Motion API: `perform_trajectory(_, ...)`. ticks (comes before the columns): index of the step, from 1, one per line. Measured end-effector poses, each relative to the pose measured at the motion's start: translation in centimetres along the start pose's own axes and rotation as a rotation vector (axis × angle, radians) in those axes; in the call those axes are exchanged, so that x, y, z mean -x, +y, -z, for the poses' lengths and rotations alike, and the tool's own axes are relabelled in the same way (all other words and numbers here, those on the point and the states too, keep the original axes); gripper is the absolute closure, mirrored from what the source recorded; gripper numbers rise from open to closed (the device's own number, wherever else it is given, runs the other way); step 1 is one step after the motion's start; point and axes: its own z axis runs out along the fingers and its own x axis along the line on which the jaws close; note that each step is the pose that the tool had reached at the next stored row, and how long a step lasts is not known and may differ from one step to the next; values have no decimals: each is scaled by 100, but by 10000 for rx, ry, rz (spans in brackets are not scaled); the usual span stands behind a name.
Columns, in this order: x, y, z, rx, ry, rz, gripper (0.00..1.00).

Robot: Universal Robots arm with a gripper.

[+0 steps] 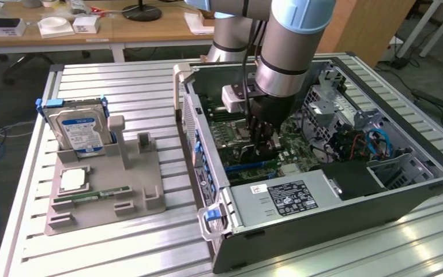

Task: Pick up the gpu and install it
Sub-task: 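Insert the gpu into the slot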

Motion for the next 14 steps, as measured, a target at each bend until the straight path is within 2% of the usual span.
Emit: perform_trajectory(14, -1, 0, -40, 1, 2, 0, 73)
